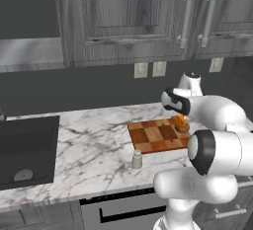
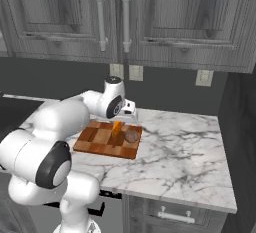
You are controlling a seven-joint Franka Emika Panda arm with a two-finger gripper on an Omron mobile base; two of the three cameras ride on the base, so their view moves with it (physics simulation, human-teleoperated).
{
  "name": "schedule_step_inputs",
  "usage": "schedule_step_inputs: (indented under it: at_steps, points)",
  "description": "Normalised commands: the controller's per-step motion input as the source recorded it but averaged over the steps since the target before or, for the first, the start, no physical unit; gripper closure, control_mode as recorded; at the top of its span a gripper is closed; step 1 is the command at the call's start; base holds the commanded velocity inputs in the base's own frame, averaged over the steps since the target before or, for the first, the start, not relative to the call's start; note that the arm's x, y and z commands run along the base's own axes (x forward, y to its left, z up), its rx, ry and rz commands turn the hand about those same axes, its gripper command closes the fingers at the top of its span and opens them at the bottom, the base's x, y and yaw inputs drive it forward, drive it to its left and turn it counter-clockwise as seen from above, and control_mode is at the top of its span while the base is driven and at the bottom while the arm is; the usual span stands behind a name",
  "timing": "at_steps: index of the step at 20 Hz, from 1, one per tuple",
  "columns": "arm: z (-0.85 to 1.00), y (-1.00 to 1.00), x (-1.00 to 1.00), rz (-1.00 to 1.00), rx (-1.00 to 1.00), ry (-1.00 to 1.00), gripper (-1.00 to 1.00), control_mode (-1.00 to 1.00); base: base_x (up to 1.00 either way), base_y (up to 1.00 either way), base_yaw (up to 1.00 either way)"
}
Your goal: Retrieve the reheated potato from the microwave, then place the potato, cheese, and condiment on the cutting board.
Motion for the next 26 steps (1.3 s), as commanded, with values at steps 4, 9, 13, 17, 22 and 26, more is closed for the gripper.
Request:
schedule_step_inputs:
  at_steps: [4,9,13,17,22,26]
  points:
    - [-0.05,0.58,0.00,0.00,-0.06,0.00,1.00,-1.00,0.00,0.00,0.00]
    - [-0.33,0.28,0.07,0.00,-0.13,0.11,1.00,-1.00,0.00,0.00,0.00]
    - [-0.41,0.01,0.07,-0.01,-0.09,0.17,1.00,-1.00,0.00,0.00,0.00]
    - [-0.17,0.00,0.15,0.00,0.00,0.11,1.00,-1.00,0.00,0.00,0.00]
    - [-0.02,0.00,0.18,0.00,0.00,0.08,1.00,-1.00,0.00,0.00,0.00]
    - [-0.14,-0.03,0.08,0.00,0.00,0.01,1.00,-1.00,0.00,0.00,0.00]
